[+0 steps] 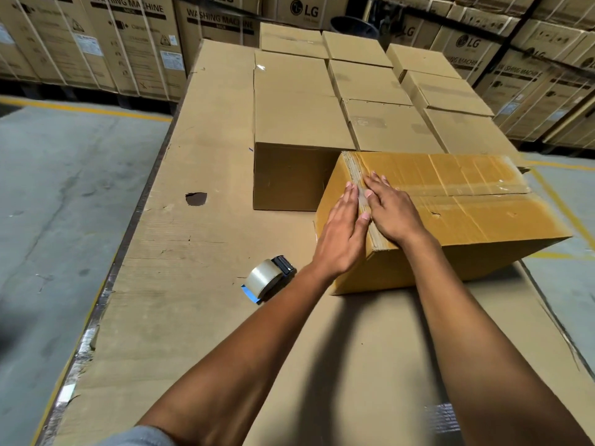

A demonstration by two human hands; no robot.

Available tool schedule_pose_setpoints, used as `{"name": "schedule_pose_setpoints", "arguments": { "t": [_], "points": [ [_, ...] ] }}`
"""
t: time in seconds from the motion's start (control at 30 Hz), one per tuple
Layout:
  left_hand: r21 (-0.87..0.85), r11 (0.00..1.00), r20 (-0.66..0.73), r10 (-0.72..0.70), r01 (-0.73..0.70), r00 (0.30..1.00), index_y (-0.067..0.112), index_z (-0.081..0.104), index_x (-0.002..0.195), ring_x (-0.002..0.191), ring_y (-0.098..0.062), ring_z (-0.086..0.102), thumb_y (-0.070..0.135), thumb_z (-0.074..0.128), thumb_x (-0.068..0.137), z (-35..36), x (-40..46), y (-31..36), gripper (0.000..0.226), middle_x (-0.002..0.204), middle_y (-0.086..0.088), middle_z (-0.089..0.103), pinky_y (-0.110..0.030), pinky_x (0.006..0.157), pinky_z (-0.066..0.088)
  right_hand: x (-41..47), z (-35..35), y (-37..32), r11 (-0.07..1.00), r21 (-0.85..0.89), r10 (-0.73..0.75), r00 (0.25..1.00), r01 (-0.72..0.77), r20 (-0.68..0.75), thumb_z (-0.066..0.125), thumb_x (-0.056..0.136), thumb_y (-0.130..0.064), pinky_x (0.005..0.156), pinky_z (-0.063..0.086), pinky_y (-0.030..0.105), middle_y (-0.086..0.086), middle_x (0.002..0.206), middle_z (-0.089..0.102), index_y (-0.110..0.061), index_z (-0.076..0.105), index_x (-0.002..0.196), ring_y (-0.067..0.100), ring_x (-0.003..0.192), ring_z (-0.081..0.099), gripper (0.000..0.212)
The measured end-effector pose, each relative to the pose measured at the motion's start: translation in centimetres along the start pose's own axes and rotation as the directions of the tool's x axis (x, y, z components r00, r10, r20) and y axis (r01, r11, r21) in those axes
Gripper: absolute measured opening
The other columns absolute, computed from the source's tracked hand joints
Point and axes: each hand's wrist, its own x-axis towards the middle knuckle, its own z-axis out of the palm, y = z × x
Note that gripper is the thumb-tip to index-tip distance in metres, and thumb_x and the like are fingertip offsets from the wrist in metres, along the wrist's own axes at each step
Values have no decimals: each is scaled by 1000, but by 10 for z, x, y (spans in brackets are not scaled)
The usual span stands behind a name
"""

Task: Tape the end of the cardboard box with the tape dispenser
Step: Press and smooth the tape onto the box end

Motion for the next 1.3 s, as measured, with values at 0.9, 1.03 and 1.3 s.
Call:
{"name": "schedule_pose_setpoints", "arguments": {
  "t": [0.9, 1.03, 1.3],
  "points": [
    [-32, 952, -83, -306, 304, 948, 37, 7, 176, 170, -15, 12, 52, 19, 110, 16, 0, 18, 68, 184, 19, 8, -66, 129, 9, -40, 5, -1, 990, -106, -89, 996, 91, 23, 6, 111, -54, 134, 3, 49, -17, 174, 25, -37, 25, 168, 12, 164, 9, 63],
    [3, 938, -91, -344, 345, 935, 36, 10, 176, 169, -18, 18, 53, 19, 108, 14, 2, 20, 71, 184, 12, 18, -66, 127, 10, -35, 8, -2, 992, -113, -48, 999, 50, 20, 2, 108, -57, 134, -1, 51, -14, 175, 22, -32, 25, 169, 15, 165, 2, 70],
    [58, 922, -104, -377, 384, 920, 30, 7, 176, 168, -24, 14, 55, 19, 105, 12, -2, 28, 77, 185, 9, 15, -60, 125, 21, -39, 6, -3, 994, -99, -41, 999, 42, 11, 3, 111, -53, 134, -3, 49, -15, 177, 11, -36, 18, 170, 10, 165, -1, 63]
  ]
}}
